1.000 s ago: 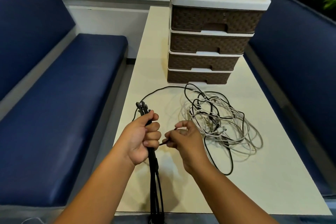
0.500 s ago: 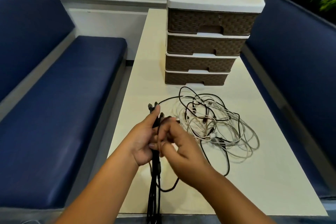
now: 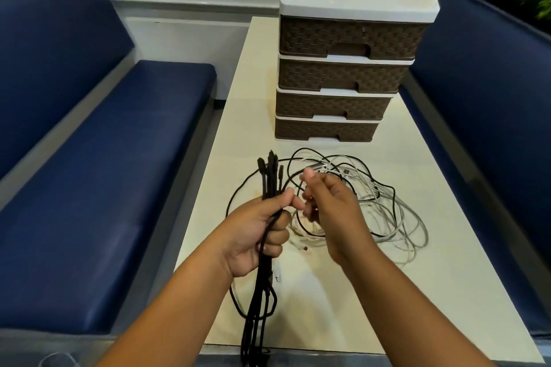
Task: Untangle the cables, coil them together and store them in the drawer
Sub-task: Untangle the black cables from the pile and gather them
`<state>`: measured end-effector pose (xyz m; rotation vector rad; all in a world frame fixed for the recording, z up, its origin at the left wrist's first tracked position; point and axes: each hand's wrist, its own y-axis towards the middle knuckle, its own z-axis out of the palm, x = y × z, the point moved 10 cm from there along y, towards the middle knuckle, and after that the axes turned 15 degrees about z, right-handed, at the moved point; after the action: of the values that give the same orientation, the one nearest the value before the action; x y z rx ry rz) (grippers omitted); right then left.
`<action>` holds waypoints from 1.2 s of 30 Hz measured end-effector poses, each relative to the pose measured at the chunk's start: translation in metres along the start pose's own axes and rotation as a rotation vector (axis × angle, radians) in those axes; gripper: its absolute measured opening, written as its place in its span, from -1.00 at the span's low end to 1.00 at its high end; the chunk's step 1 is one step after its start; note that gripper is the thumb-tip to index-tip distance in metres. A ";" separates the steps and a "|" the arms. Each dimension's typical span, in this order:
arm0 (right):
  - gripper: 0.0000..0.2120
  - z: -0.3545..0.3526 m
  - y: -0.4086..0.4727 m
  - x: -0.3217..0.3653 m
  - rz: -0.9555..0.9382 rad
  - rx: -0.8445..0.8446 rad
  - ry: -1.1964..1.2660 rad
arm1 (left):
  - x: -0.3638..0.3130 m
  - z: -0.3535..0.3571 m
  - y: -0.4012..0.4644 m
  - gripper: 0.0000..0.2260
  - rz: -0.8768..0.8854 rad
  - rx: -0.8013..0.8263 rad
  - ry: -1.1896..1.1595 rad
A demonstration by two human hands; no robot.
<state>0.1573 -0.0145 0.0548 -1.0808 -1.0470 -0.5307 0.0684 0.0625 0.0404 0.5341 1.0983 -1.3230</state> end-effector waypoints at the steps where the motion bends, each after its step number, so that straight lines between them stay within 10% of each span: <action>1: -0.65 0.000 0.002 0.007 -0.009 0.006 0.022 | 0.000 0.006 -0.001 -0.79 0.007 0.029 0.022; 12: -0.92 0.015 -0.002 0.054 -0.065 0.194 -0.130 | 0.006 0.037 -0.018 -0.66 0.001 0.107 0.078; 18: -0.66 -0.019 -0.010 0.019 -0.031 0.038 0.029 | -0.017 0.047 -0.021 -0.63 0.159 0.018 -0.200; 24: -0.28 0.014 -0.080 -0.094 0.163 0.520 -0.426 | -0.051 0.053 -0.040 -0.71 0.276 -0.026 -0.385; 36: -0.72 -0.004 -0.111 -0.159 0.392 0.635 -0.351 | -0.039 0.027 -0.095 -0.66 0.365 -0.243 -0.348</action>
<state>0.0006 -0.0843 -0.0364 -0.7829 -1.1573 0.3105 -0.0069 0.0379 0.1105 0.2900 0.8116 -0.9059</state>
